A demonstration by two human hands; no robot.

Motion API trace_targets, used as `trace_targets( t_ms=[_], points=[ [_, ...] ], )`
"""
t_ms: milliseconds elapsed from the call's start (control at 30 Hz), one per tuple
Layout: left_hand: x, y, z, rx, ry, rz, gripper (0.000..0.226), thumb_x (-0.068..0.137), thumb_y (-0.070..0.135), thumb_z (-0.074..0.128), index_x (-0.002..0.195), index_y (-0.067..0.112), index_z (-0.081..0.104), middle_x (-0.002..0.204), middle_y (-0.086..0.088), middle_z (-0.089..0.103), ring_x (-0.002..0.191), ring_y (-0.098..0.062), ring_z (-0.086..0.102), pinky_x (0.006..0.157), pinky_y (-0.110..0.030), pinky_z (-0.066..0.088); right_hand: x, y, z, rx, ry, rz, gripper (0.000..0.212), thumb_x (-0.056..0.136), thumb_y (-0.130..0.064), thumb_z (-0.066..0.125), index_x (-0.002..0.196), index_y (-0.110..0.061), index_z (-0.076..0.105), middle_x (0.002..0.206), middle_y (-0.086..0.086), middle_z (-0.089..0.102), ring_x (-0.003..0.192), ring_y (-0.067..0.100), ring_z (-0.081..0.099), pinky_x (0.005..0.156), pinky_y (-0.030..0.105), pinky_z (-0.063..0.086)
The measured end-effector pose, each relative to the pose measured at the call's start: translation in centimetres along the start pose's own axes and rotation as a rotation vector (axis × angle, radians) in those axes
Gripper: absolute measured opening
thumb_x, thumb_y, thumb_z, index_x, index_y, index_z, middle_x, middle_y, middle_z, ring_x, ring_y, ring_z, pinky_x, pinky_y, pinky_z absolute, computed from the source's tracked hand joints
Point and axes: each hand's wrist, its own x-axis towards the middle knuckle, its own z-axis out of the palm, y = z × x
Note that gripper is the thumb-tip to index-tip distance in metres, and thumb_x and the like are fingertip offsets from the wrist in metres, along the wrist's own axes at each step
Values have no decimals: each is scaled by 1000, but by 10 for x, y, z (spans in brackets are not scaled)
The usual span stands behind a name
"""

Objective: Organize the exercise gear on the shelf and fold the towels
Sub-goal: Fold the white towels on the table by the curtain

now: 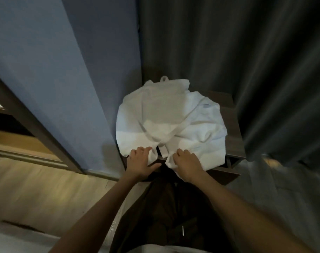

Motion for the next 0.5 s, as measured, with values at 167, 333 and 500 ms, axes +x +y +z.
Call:
trace_targets(
  t_ms=[167, 333, 500],
  points=[
    [10, 19, 6, 56, 130, -57, 54, 88, 63, 43, 129, 28, 42, 126, -7, 43, 114, -27, 41, 94, -40, 34, -21, 26, -33, 101, 174, -36, 32, 92, -28, 48, 122, -19, 44, 110, 2, 60, 99, 24, 56, 64, 31, 33],
    [17, 29, 9, 40, 200, -95, 31, 93, 43, 45, 115, 22, 53, 118, -9, 48, 108, -29, 47, 98, -46, 31, -42, 72, -110, 126, 558, 102, 18, 87, -21, 54, 99, -22, 41, 75, 1, 56, 65, 24, 56, 51, 28, 29],
    [27, 45, -27, -365, 300, -25, 12, 100, 25, 39, 98, 13, 42, 87, -9, 56, 82, -31, 58, 65, -35, 39, -42, 98, -163, 363, 895, 218, 16, 87, -9, 50, 96, -22, 49, 85, -8, 52, 80, 12, 42, 59, 26, 27]
  ],
)
